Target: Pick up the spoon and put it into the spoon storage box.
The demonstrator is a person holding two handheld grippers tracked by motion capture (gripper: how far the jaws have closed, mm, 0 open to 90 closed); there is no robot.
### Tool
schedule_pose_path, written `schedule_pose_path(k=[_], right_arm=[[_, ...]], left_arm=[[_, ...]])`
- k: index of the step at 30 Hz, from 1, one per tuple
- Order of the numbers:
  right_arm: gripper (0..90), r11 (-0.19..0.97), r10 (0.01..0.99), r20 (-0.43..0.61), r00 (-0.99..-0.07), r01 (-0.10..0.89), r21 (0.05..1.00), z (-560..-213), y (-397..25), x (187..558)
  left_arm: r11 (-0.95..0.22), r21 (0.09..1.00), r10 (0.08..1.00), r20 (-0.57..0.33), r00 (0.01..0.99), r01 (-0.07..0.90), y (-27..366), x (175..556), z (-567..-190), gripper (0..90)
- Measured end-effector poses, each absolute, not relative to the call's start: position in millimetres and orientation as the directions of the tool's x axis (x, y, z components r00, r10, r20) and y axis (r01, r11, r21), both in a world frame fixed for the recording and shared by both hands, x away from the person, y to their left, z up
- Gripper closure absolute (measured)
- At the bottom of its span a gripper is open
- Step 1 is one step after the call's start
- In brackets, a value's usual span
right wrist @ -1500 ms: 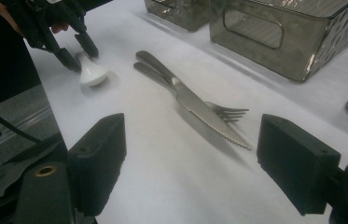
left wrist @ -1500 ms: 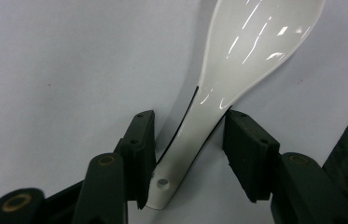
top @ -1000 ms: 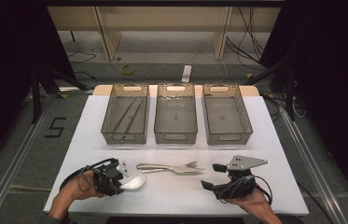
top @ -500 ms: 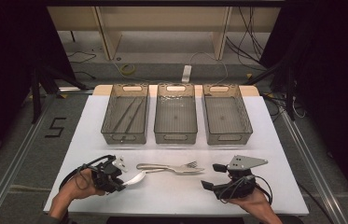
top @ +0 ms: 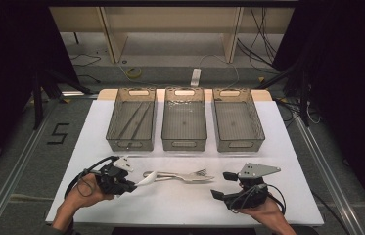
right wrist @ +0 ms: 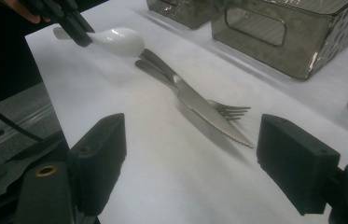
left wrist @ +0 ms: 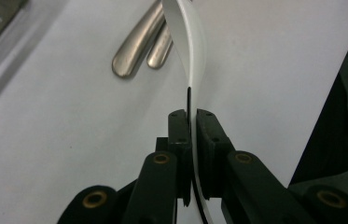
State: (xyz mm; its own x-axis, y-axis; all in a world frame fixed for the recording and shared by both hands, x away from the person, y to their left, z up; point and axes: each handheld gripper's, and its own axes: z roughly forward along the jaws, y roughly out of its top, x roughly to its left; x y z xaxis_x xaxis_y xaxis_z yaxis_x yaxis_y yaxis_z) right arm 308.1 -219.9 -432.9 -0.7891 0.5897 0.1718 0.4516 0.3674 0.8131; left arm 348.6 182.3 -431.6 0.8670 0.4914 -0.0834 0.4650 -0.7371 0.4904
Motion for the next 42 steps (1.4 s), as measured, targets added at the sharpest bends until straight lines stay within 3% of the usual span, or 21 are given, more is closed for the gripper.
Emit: schedule_pose_path(k=[15, 42], right_arm=[[25.1, 0.362, 0.593, 0.174, -0.786, 0.454, 0.814, -433.4, -220.8, 309.2], [25.1, 0.349, 0.597, 0.188, -0.780, 0.463, 0.815, -434.3, -221.5, 310.3]], left_arm=[[-0.579, 0.610, 0.620, -0.103, 0.778, 0.542, 174.6, 358.6, -412.1, 85.1], [-0.455, 0.711, 0.671, -0.121, 0.731, 0.536, 128.7, 437.9, -388.8, 85.1]])
